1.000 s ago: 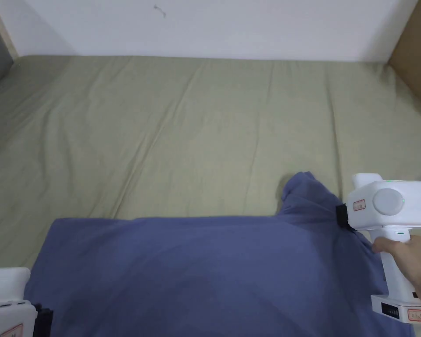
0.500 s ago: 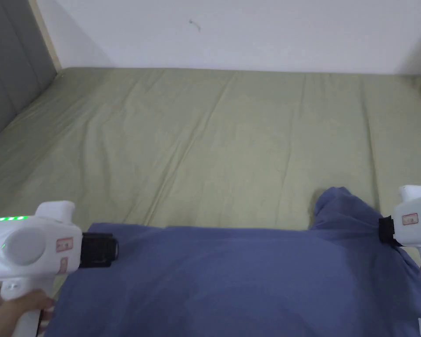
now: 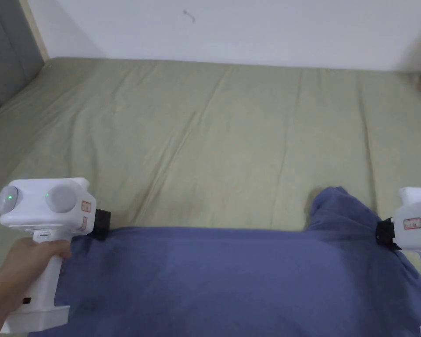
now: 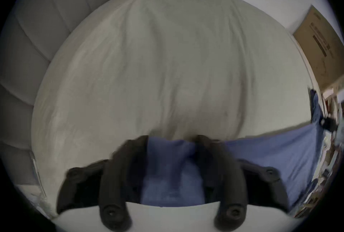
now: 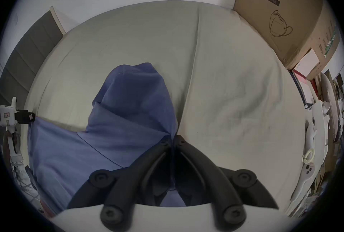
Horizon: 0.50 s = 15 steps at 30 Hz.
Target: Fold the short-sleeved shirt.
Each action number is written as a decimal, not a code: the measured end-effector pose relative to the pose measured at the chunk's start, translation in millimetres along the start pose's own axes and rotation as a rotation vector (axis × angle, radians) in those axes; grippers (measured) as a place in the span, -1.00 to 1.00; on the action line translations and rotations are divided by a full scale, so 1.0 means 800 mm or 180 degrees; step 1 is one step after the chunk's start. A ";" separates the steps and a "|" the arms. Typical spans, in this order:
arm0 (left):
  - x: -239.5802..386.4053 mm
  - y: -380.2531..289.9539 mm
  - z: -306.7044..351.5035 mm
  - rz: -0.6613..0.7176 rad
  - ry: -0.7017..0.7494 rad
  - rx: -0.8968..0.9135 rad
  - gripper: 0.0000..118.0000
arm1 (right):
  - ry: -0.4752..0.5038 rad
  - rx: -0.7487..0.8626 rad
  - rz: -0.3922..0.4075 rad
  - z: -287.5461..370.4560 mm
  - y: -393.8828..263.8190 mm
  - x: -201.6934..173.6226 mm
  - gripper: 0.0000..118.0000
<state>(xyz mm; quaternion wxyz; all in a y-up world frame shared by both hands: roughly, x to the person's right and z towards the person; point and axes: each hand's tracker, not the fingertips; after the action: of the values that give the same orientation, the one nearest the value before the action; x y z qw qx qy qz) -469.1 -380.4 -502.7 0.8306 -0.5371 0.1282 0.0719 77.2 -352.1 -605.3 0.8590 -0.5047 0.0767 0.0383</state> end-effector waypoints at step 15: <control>-0.028 -0.063 0.161 0.0028 -0.0287 0.0467 -0.97 | 0.0133 0.0289 -0.0033 0.143 -0.062 0.015 -0.97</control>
<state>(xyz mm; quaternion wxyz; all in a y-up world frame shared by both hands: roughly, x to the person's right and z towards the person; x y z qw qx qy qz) -460.0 -283.3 -402.3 0.8724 -0.4704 0.0979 0.0901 106.7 -276.3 -509.8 0.8794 -0.4663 0.0937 0.0197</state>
